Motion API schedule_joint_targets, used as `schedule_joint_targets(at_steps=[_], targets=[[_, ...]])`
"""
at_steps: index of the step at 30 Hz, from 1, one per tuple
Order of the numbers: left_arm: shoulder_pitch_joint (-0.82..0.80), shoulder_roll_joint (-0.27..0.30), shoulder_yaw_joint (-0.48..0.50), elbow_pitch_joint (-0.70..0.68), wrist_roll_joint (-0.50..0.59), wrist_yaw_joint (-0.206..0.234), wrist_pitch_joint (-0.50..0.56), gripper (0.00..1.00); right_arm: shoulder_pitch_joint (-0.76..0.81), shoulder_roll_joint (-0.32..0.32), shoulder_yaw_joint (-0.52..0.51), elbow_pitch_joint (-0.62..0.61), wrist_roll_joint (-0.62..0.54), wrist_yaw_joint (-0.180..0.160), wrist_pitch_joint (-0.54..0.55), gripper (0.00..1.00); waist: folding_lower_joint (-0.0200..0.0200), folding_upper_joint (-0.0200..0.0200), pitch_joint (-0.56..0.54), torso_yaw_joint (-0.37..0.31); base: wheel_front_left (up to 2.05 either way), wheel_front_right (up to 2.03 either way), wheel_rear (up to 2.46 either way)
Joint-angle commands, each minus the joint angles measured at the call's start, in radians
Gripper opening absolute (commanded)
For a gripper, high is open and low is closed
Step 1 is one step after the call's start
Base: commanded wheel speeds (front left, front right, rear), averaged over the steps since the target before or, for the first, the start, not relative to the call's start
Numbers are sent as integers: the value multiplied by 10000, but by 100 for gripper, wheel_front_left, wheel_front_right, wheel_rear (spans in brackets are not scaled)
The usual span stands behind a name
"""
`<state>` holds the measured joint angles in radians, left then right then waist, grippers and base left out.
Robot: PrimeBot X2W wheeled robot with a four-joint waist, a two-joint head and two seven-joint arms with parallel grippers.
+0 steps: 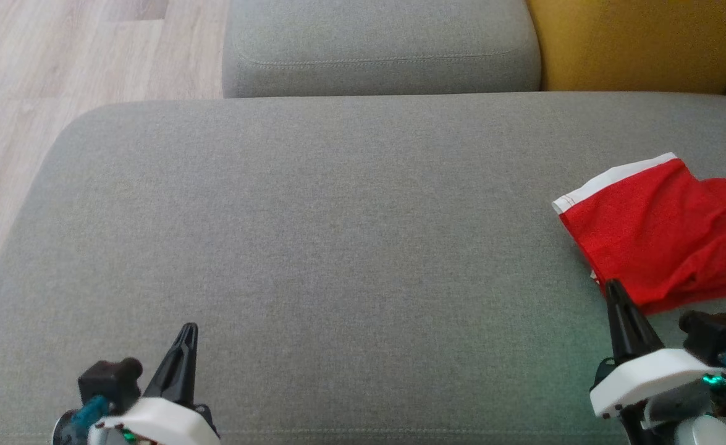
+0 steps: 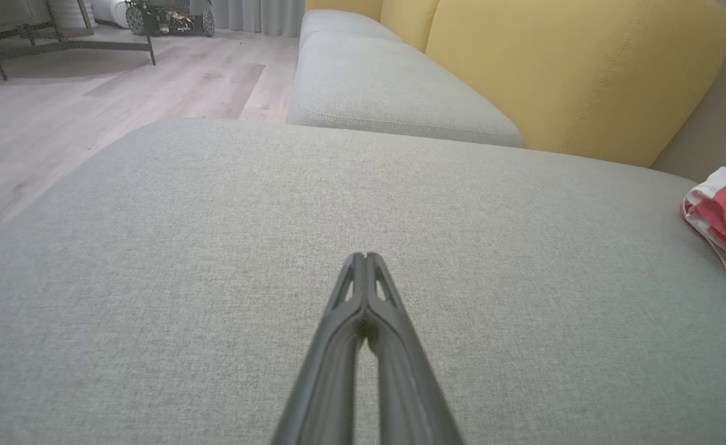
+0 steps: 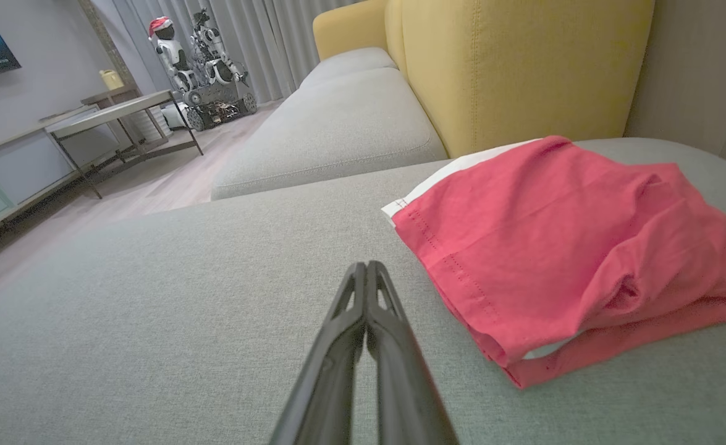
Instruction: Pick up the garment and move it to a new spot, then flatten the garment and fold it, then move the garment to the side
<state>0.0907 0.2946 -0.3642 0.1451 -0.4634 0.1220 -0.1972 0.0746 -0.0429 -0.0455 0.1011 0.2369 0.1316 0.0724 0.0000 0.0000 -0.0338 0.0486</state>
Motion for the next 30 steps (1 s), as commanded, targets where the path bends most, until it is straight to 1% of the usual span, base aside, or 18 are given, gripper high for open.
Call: schedule_joint_targets(at_steps=[1, 11, 30], targets=[[-533, 69, 318, -239, -264, -82, 37, 0, -448, -20, -65, -274, 321, -1, 38, 0, 0, 0, 4, -6, 0, 0, 0], [-687, -134, 695, -83, -1412, -329, 292, 0, -574, -25, -117, -116, 1637, -2, 66, 0, 0, 0, 39, -53, 0, 0, 0], [-915, -484, 1338, 106, -3266, -722, 725, 0, -795, -34, -217, 158, 3783, -3, 126, 0, 0, 0, 98, -130, 0, 0, 0]])
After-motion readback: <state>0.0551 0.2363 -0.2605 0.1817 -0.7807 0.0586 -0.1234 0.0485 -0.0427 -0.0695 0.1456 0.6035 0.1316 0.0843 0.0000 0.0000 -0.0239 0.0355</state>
